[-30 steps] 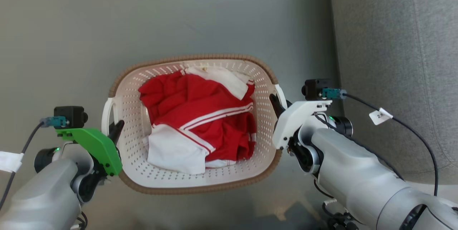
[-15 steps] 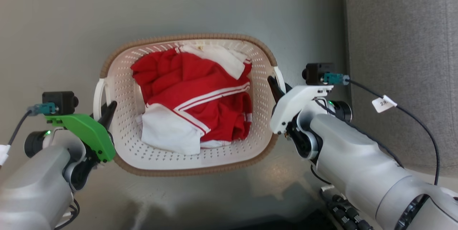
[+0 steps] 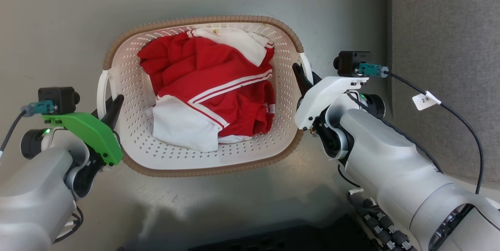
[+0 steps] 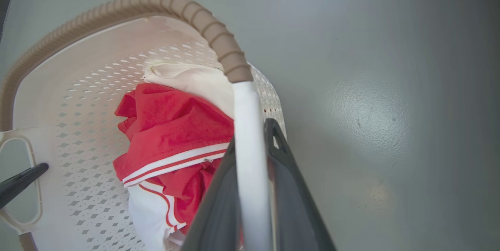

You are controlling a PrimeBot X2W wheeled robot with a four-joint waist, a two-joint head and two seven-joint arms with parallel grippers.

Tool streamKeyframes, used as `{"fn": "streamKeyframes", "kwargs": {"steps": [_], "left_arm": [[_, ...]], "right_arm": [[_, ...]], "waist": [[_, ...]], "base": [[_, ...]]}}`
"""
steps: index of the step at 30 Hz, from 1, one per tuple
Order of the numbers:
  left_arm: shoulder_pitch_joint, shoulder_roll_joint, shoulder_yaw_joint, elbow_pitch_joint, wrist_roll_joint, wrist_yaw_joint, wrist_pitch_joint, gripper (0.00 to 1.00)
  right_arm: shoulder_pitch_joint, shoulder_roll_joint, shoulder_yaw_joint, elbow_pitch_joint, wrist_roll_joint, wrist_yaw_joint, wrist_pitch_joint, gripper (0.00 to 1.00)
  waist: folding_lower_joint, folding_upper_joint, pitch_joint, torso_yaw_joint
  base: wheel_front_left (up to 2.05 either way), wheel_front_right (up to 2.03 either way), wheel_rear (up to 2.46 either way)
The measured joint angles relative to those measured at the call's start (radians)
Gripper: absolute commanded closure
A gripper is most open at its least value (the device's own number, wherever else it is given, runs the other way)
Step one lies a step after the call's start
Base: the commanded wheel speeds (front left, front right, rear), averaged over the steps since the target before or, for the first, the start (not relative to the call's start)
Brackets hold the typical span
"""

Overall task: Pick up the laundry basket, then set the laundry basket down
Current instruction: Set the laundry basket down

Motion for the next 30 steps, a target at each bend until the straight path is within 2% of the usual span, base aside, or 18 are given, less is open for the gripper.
{"fn": "streamKeyframes", "kwargs": {"steps": [21,22,23,24,30], "left_arm": [[-0.032,-0.001,-0.031,0.0,0.0,0.0,-0.019,1.0],[-0.034,-0.001,-0.033,0.0,0.0,0.0,-0.019,0.73],[-0.036,-0.001,-0.034,0.0,0.0,0.0,-0.019,0.44],[-0.036,-0.001,-0.036,0.001,0.0,0.0,-0.019,0.0],[-0.036,0.0,-0.049,0.004,-0.002,-0.002,-0.019,0.0]], "right_arm": [[0.003,0.0,-0.051,-0.006,-0.043,-0.007,0.0,1.0],[0.003,0.0,-0.053,-0.006,-0.043,-0.007,0.0,0.72],[0.003,0.0,-0.055,-0.005,-0.043,-0.006,0.0,0.35],[0.004,0.0,-0.057,-0.004,-0.043,-0.006,0.0,0.0],[0.004,-0.02,-0.071,0.009,-0.041,-0.008,-0.004,0.0]], "waist": [[-0.0001,0.0,0.06,0.015],[-0.0001,0.0,0.06,0.015],[-0.0001,0.0,0.06,0.016],[-0.0001,0.0,0.06,0.016],[-0.0001,0.0,0.057,0.018]], "base": [[0.0,0.0,0.0],[0.0,0.0,0.0],[0.0,0.0,0.0],[0.0,0.0,0.0],[0.0,0.0,0.0]]}}
